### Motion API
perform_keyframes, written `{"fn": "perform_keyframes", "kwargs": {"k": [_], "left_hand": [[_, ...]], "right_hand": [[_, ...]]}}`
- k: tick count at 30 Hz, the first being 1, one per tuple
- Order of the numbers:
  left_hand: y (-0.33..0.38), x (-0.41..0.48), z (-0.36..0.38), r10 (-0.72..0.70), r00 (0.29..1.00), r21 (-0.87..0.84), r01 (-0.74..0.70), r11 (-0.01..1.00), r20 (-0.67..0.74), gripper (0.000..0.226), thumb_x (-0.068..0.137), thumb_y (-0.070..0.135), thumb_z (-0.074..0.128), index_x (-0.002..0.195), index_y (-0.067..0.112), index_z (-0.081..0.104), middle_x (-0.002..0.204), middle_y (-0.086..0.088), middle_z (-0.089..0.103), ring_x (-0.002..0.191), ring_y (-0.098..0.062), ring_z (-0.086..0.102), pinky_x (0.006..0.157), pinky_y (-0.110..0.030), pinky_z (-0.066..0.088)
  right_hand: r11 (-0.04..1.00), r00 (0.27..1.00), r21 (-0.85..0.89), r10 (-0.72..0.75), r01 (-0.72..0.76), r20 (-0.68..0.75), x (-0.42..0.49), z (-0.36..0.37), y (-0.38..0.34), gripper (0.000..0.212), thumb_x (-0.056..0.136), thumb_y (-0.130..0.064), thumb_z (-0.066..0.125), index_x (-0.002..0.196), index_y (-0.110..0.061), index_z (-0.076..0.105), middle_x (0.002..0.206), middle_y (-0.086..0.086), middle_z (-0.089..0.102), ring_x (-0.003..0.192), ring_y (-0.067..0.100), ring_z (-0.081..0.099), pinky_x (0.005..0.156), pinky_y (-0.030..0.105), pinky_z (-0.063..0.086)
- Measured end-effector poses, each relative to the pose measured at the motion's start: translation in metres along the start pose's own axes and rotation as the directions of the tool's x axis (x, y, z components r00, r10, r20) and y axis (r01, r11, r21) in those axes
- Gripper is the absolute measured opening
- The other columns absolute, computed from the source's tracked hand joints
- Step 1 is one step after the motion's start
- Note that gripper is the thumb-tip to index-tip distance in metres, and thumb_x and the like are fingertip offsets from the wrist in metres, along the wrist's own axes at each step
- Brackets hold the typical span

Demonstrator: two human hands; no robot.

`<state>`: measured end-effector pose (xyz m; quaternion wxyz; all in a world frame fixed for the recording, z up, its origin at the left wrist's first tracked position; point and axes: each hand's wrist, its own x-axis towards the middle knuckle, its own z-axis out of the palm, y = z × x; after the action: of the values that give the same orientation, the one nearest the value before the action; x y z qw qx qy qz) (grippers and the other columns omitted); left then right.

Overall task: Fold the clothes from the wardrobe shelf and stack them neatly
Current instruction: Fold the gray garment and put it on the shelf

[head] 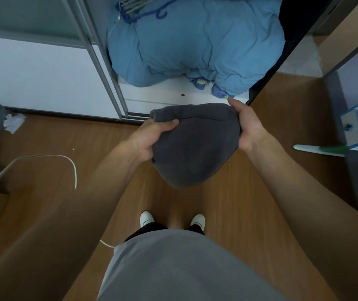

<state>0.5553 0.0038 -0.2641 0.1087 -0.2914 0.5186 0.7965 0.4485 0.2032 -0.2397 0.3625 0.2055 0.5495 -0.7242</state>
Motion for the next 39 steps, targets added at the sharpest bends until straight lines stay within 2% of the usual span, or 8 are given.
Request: {"fn": "perform_keyframes", "kwargs": {"k": [6, 11, 14, 21, 26, 31, 35, 39], "left_hand": [[0.018, 0.003, -0.003, -0.074, 0.997, -0.195, 0.066, 0.979, -0.034, 0.020, 0.097, 0.022, 0.063, 0.109, 0.008, 0.071, 0.102, -0.011, 0.076, 0.092, -0.022, 0.074, 0.079, -0.033, 0.058], [0.033, 0.008, -0.016, -0.126, 0.988, -0.039, 0.123, 0.992, -0.092, 0.037, 0.100, 0.029, 0.058, 0.129, 0.007, 0.064, 0.126, -0.015, 0.068, 0.118, -0.026, 0.064, 0.103, -0.040, 0.051], [0.038, 0.008, -0.022, -0.138, 0.987, 0.062, 0.143, 0.988, -0.078, 0.034, 0.099, 0.039, 0.057, 0.112, 0.014, 0.077, 0.114, -0.011, 0.074, 0.100, -0.021, 0.072, 0.085, -0.033, 0.058], [0.013, -0.002, -0.037, 0.020, 0.989, 0.040, -0.026, 0.999, 0.146, 0.045, 0.088, 0.029, 0.073, 0.127, 0.008, 0.063, 0.124, -0.009, 0.071, 0.116, -0.022, 0.067, 0.093, -0.031, 0.056], [0.010, 0.005, -0.017, 0.143, 0.988, 0.135, -0.133, 0.982, -0.064, 0.033, 0.084, 0.014, 0.078, 0.115, 0.007, 0.067, 0.101, -0.008, 0.078, 0.096, -0.021, 0.075, 0.079, -0.031, 0.059], [0.028, 0.016, -0.007, -0.037, 0.984, 0.004, 0.038, 0.999, -0.173, 0.028, 0.084, 0.022, 0.072, 0.108, 0.008, 0.072, 0.090, -0.010, 0.078, 0.083, -0.024, 0.074, 0.077, -0.034, 0.059], [0.028, 0.022, -0.009, -0.180, 0.978, 0.032, 0.185, 0.982, -0.109, 0.035, 0.089, 0.027, 0.067, 0.119, 0.009, 0.070, 0.106, -0.012, 0.074, 0.094, -0.025, 0.070, 0.082, -0.033, 0.056], [0.027, 0.024, -0.030, -0.113, 0.976, 0.084, 0.130, 0.988, -0.184, 0.044, 0.082, 0.036, 0.078, 0.117, 0.012, 0.071, 0.107, -0.009, 0.077, 0.093, -0.022, 0.074, 0.073, -0.031, 0.058]], "right_hand": [[0.997, 0.950, -0.003, -0.074, 0.079, 0.304, 0.002, -0.022, 0.057, 0.065, 0.087, -0.065, 0.054, 0.138, -0.024, 0.058, 0.138, 0.001, 0.063, 0.129, 0.020, 0.058, 0.113, 0.045, 0.040], [0.976, 0.893, -0.124, -0.110, 0.181, 0.436, -0.008, -0.003, 0.064, 0.060, 0.075, -0.061, 0.072, 0.122, -0.027, 0.058, 0.118, -0.015, 0.073, 0.113, 0.004, 0.066, 0.089, 0.024, 0.056], [0.894, 0.939, -0.315, -0.251, 0.318, 0.236, -0.003, 0.013, 0.060, 0.045, 0.080, -0.028, 0.083, 0.121, -0.021, 0.064, 0.104, -0.014, 0.076, 0.101, 0.005, 0.071, 0.079, 0.020, 0.056], [0.996, 0.993, 0.032, -0.080, 0.078, 0.089, -0.007, 0.017, 0.051, 0.025, 0.093, -0.007, 0.063, 0.116, -0.003, 0.070, 0.109, 0.013, 0.076, 0.100, 0.026, 0.073, 0.083, 0.039, 0.060], [0.990, 0.985, -0.036, 0.136, -0.133, 0.109, -0.010, 0.016, 0.020, 0.023, 0.095, -0.018, 0.062, 0.109, -0.002, 0.071, 0.106, 0.016, 0.076, 0.090, 0.028, 0.076, 0.066, 0.041, 0.062], [0.986, 0.984, -0.028, -0.160, 0.163, 0.075, -0.006, 0.005, 0.020, 0.044, 0.090, -0.023, 0.073, 0.130, -0.008, 0.062, 0.115, 0.009, 0.074, 0.105, 0.024, 0.072, 0.084, 0.034, 0.060], [0.866, 0.938, -0.369, -0.341, 0.337, 0.056, -0.002, 0.017, 0.050, 0.068, 0.088, -0.013, 0.075, 0.146, -0.031, 0.044, 0.122, -0.006, 0.065, 0.109, 0.014, 0.067, 0.085, 0.023, 0.058], [0.926, 0.948, -0.211, -0.319, 0.313, 0.005, -0.001, 0.022, 0.044, 0.044, 0.094, 0.000, 0.059, 0.127, -0.027, 0.066, 0.114, 0.008, 0.065, 0.091, 0.016, 0.069, 0.077, 0.026, 0.059]]}}
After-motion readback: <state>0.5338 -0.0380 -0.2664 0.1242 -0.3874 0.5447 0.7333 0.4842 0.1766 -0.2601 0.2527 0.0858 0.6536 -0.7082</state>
